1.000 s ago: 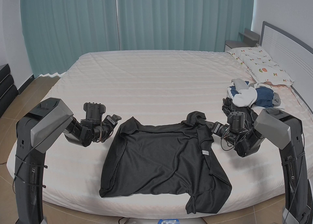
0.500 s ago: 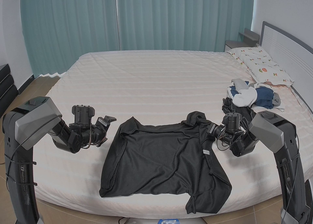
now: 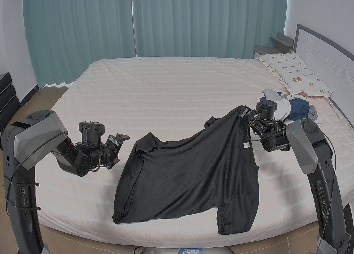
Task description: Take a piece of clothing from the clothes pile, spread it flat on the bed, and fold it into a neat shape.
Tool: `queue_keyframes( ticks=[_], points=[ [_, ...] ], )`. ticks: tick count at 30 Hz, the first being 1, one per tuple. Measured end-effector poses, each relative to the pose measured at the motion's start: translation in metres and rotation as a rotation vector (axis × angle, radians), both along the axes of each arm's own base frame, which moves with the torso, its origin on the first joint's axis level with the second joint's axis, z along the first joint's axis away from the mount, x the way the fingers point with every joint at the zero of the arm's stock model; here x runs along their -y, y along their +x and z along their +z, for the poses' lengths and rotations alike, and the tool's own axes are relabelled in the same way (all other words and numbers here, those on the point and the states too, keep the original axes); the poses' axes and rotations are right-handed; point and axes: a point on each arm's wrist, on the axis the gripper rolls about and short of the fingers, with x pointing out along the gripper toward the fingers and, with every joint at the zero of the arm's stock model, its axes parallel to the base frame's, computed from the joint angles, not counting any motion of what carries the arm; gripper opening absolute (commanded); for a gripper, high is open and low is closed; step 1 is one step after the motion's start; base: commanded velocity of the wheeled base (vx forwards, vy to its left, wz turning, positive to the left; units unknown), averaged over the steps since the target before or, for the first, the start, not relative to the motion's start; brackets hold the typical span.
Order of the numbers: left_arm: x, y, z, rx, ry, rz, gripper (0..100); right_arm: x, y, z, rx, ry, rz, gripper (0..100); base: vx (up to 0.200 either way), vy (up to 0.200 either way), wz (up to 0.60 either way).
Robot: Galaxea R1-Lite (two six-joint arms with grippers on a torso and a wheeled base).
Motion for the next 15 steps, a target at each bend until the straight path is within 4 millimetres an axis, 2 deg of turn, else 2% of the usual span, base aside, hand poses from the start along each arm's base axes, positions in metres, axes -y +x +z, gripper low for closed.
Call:
queue_keyframes(
  ticks=[5, 6, 11, 15],
  points=[
    [0.0, -0.002, -0.002, -0.009, 0.003, -0.001, 100, 0.012, 0.009, -0.011, -0.015, -0.018, -0.039, 0, 0.0, 0.0, 0.0],
    [0.0, -0.003, -0.002, -0.01, 0.004, -0.002, 100, 0.015, 0.01, -0.014, -0.023, -0.022, -0.048, 100, 0.0, 0.0, 0.0],
    [0.0, -0.004, -0.003, -0.013, 0.006, -0.004, 100, 0.02, 0.01, -0.027, -0.039, -0.034, -0.057, 100, 0.0, 0.0, 0.0],
    [0.0, -0.007, -0.002, -0.008, 0.007, -0.005, 100, 0.021, 0.002, -0.04, -0.083, -0.051, -0.045, 100, 0.0, 0.0, 0.0]
  ],
)
